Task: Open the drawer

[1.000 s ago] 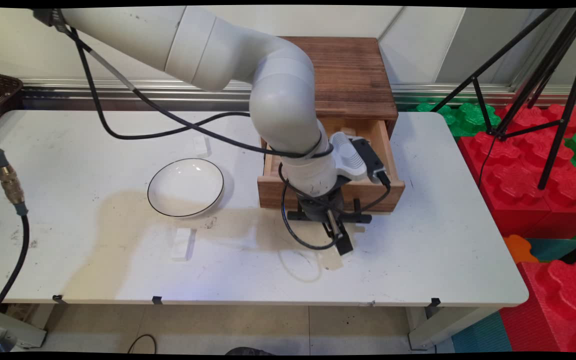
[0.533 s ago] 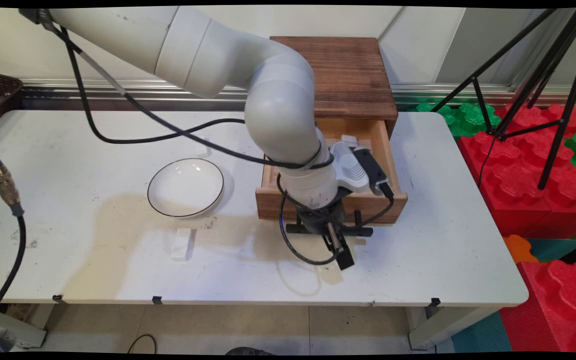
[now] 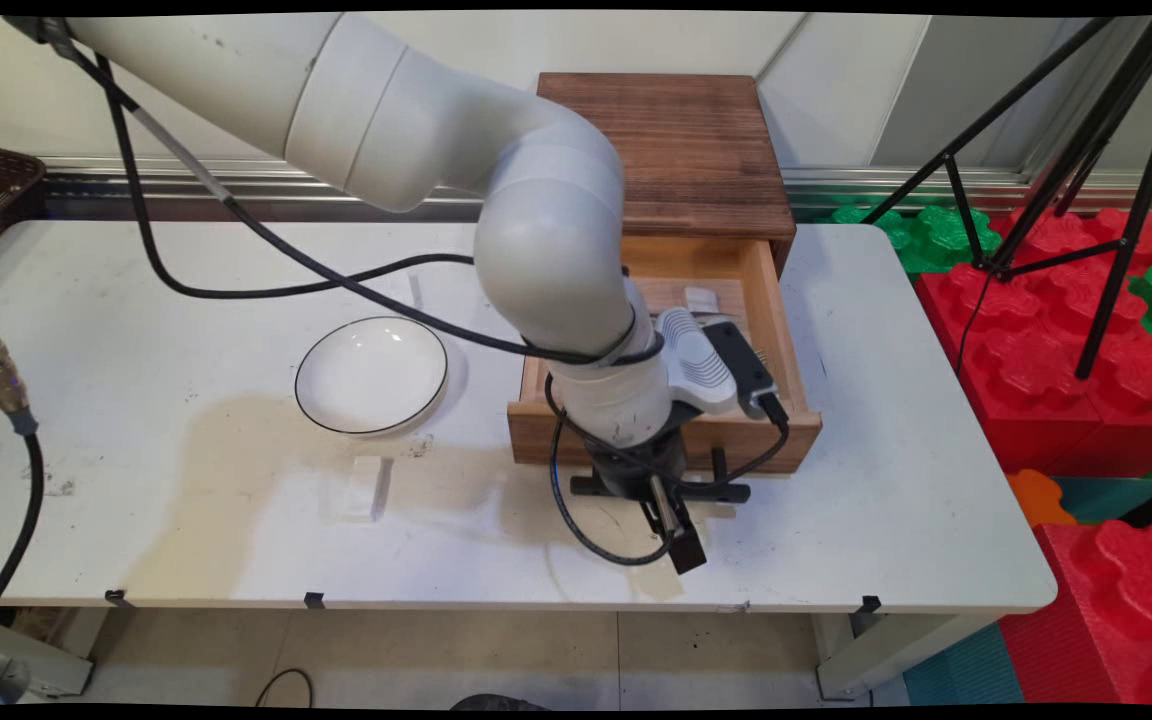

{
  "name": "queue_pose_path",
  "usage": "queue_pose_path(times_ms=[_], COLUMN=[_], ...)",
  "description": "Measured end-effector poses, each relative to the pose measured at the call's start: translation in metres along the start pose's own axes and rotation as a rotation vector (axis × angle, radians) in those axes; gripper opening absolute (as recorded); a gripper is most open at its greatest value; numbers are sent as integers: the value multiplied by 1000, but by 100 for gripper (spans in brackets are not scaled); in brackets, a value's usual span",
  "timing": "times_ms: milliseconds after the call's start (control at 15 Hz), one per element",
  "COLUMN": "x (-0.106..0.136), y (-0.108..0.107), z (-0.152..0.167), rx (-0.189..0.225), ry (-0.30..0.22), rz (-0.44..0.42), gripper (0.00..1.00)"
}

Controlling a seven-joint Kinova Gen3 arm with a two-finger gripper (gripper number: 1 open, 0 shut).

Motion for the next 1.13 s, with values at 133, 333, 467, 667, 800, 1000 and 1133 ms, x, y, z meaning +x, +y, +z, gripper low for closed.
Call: queue_pose_path(times_ms=[133,333,467,667,800,1000,1133], x=[-2,-4,-4,-5,-6,-7,-7], y=[4,10,13,17,20,21,21], z=[-1,-1,-2,-3,-4,-5,-6], rx=[-4,-7,-6,-5,-3,4,11], ry=[-2,-1,2,4,7,10,14], rz=[-1,1,1,0,-2,-2,-1], gripper=[100,100,100,100,100,100,100])
